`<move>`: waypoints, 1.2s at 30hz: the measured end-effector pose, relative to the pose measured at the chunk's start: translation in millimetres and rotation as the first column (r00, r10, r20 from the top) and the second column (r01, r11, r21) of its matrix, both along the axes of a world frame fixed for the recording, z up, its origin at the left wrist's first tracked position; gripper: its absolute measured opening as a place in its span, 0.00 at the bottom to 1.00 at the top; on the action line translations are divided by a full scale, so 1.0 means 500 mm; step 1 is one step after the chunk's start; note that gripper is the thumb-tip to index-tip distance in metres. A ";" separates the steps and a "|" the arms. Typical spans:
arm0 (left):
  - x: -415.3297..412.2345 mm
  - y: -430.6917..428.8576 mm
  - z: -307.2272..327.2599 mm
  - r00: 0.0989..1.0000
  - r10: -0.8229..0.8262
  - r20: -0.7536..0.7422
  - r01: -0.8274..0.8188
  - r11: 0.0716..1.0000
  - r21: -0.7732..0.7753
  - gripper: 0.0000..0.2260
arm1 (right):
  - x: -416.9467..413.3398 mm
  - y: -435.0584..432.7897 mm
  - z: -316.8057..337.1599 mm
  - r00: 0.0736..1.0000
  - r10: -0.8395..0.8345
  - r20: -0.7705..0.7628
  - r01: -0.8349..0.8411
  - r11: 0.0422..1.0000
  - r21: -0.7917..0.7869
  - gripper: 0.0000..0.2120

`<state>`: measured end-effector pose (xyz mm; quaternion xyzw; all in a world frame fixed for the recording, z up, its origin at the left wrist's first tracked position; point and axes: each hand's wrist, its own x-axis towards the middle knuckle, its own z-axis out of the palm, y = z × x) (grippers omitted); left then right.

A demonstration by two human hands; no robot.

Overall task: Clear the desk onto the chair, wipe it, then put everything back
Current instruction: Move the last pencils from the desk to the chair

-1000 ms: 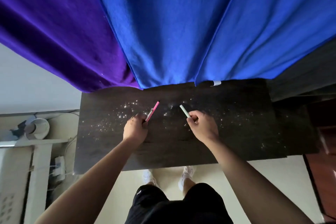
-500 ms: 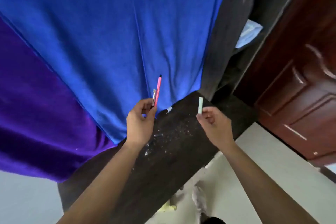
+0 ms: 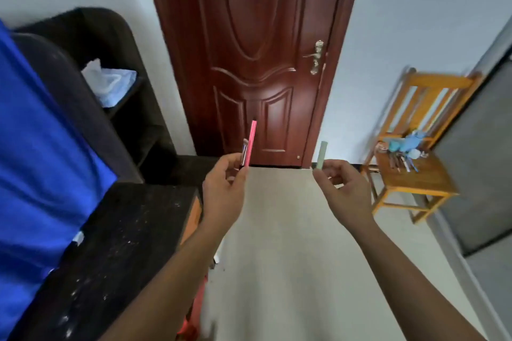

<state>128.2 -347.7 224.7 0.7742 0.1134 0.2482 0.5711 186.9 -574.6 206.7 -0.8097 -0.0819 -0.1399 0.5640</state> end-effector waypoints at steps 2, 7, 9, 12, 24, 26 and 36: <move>0.044 -0.127 0.003 0.997 -0.071 0.011 0.071 0.996 0.050 0.09 | 0.007 -0.128 -0.008 0.995 -0.097 -0.005 0.097 0.995 0.009 0.06; 0.135 -0.466 0.004 0.967 -0.250 0.044 0.248 0.968 0.043 0.14 | 0.026 -0.463 -0.023 0.968 -0.244 -0.052 0.244 0.970 -0.003 0.09; 0.173 -0.586 0.004 0.947 -0.318 0.041 0.318 0.948 0.023 0.12 | 0.033 -0.586 -0.022 0.955 -0.291 -0.060 0.290 0.957 -0.031 0.09; 0.229 -0.739 0.006 0.918 -0.395 0.039 0.395 0.919 0.013 0.14 | 0.054 -0.740 -0.012 0.923 -0.380 -0.058 0.377 0.924 -0.055 0.06; 0.531 -1.085 -0.044 0.857 -0.510 -0.070 0.511 0.860 -0.006 0.11 | 0.290 -1.072 -0.061 0.855 -0.504 -0.118 0.507 0.862 -0.013 0.08; 0.614 -1.131 -0.053 0.857 -0.511 -0.067 0.512 0.859 -0.010 0.08 | 0.369 -1.112 -0.059 0.853 -0.512 -0.103 0.513 0.858 -0.026 0.12; 1.045 -1.277 -0.023 0.875 -0.469 -0.121 0.475 0.880 0.022 0.07 | 0.809 -1.265 -0.003 0.847 -0.526 -0.076 0.514 0.848 -0.128 0.07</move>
